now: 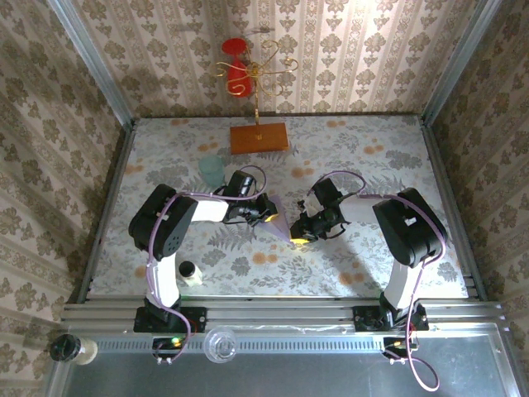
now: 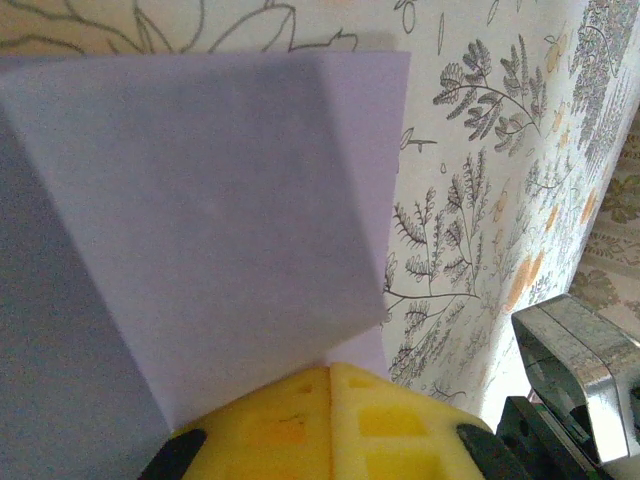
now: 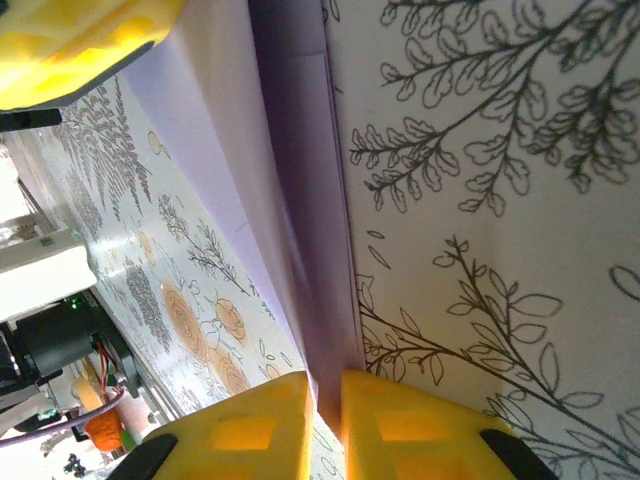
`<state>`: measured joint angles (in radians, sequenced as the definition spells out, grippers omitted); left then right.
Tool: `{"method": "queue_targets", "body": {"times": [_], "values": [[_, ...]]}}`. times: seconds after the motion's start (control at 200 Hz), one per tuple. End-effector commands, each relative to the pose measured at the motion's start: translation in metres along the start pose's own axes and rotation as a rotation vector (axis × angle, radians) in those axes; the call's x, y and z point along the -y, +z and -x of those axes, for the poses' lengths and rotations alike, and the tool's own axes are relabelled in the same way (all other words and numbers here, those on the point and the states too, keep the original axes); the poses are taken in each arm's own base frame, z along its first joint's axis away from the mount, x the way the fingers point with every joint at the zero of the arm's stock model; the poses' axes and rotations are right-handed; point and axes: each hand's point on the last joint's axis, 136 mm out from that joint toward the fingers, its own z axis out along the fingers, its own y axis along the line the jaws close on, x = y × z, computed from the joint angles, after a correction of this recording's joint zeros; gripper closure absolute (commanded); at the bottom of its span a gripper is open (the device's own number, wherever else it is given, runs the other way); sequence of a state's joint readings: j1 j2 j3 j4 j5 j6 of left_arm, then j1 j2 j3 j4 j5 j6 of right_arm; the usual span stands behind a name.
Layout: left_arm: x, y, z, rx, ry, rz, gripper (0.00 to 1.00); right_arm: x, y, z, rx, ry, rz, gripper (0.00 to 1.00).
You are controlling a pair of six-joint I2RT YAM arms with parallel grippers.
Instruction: Fold a paper plane with a square sheet of paper (pick it up from the middle)
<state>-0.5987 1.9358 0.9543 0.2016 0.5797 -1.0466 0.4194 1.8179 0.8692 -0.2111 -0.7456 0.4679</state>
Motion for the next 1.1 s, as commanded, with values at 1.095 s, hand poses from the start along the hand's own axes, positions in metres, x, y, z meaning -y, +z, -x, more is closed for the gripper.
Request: {"method": "queue_targets", "body": {"times": [1.095], "values": [[-0.069,0.008,-0.019,-0.064,-0.127,0.219,0.92,-0.05,-0.01,0.018,0.104,-0.199,-0.149,0.85]]}}
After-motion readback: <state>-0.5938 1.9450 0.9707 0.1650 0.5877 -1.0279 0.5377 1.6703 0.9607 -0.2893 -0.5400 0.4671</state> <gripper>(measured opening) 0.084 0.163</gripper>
